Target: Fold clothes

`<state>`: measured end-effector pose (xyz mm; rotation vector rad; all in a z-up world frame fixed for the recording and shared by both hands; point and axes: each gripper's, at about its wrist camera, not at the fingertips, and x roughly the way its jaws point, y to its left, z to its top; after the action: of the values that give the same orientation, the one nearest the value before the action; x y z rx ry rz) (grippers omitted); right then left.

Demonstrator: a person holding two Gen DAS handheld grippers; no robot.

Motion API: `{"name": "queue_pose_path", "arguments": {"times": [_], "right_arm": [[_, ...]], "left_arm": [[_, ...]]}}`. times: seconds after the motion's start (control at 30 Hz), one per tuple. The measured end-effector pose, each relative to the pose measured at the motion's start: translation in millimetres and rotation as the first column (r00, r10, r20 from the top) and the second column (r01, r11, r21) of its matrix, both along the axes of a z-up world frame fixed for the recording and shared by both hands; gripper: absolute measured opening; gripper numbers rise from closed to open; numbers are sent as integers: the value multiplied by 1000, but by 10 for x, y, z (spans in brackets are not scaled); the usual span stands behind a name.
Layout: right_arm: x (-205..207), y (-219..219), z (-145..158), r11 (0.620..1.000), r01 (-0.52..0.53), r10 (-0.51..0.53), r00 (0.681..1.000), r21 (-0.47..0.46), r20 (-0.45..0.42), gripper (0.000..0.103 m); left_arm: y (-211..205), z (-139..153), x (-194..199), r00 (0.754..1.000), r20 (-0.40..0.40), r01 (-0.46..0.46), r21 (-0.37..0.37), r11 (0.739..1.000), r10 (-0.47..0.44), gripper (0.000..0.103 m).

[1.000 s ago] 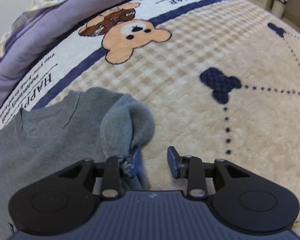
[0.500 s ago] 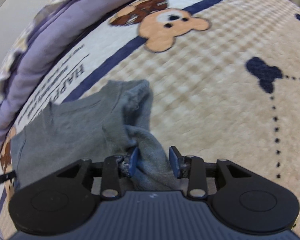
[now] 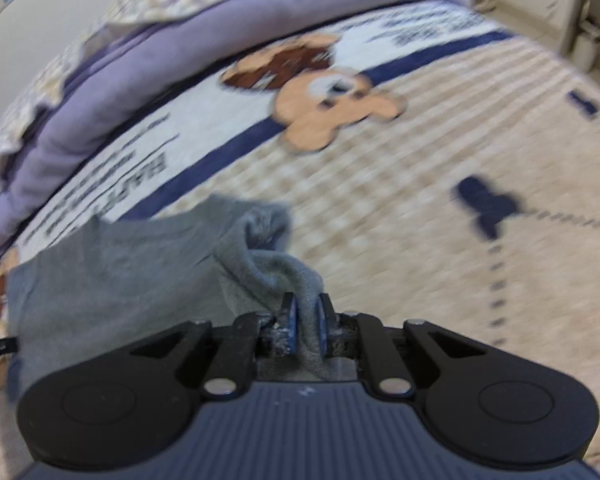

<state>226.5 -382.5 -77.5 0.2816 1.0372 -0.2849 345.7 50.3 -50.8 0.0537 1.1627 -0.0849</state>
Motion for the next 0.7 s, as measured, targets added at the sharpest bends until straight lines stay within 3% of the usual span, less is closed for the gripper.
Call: {"name": "queue_pose_path", "arguments": {"times": [0.13,0.27,0.33,0.37,0.7], "right_arm": [[-105,-226,41,987,92,-96,995,-128,-24,4],[-221,-492,-14,967,198,-206,978,-159,-34,14],[-263,-550,-39,973,209,-213,977,-100,-31,23],[-272,-559,-43,973,212,-216,976,-93,-30,32],[-285,-627,-2,962,265,-267,963,-69,-27,42]], "left_arm": [[27,-3,-20,1000,6,-29,-16,999,29,29],[23,-2,-61,999,17,-43,-14,999,43,30],[27,8,-70,999,15,-47,-12,999,47,31],[40,17,-68,999,12,-51,-17,999,52,31],[535,147,48,990,9,-139,-99,985,141,33]]}}
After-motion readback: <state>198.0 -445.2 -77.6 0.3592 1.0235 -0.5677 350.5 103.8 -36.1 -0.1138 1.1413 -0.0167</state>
